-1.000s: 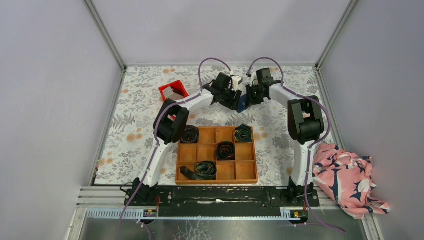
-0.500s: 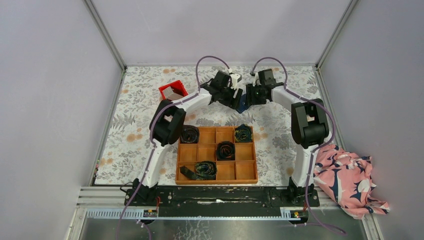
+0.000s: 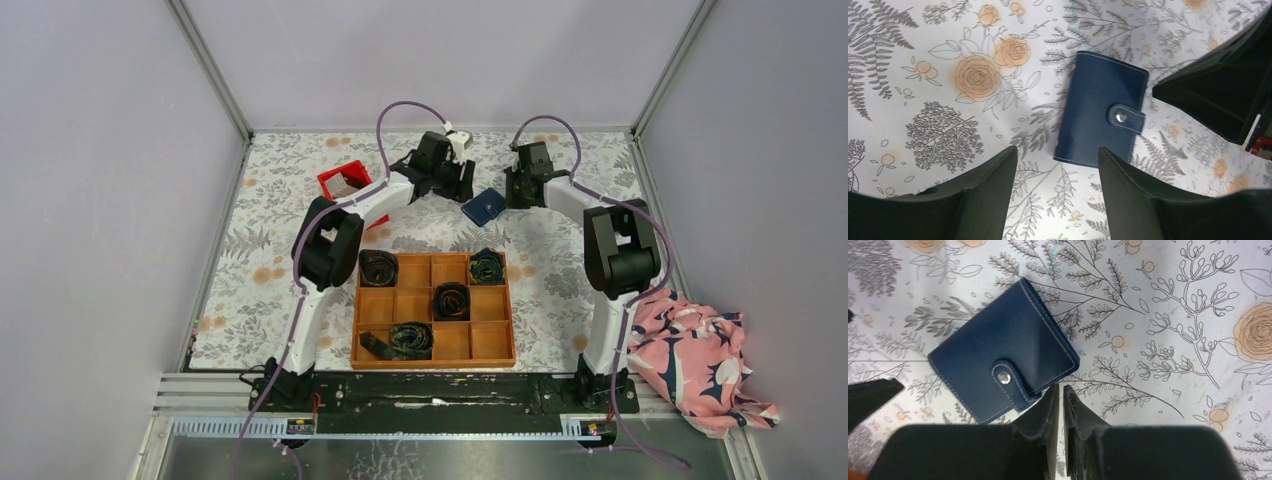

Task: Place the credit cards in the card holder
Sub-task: Open the card holder at the center of the board.

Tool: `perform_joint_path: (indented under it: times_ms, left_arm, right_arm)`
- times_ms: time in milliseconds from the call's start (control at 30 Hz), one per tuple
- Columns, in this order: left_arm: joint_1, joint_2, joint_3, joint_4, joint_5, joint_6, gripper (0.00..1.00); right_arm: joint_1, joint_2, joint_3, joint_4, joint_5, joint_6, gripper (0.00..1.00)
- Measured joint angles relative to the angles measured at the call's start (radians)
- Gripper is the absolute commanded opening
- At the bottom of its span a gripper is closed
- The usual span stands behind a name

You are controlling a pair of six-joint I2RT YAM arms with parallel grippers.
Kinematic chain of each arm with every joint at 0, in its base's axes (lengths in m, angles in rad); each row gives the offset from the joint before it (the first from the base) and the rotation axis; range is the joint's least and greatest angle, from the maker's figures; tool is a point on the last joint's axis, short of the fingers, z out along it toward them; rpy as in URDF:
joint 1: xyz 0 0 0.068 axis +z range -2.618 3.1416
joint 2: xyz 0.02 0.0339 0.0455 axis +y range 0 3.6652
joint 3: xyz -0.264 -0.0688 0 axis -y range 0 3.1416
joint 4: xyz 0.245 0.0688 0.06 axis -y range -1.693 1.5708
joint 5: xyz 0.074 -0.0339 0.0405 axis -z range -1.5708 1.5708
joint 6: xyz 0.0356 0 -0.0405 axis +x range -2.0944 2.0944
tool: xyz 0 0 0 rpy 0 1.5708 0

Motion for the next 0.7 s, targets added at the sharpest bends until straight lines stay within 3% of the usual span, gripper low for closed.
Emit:
perform_joint_path:
  times_ms: [433, 700]
  left_arm:
    - [0.039, 0.090, 0.000, 0.067, -0.003, -0.044, 0.42]
    - [0.038, 0.104, -0.006, 0.080, 0.000, -0.058, 0.37]
  right_arm:
    - [0.000, 0.102, 0.058, -0.010, 0.025, 0.022, 0.10]
    - [0.000, 0.176, 0.167, -0.027, 0.007, 0.024, 0.10]
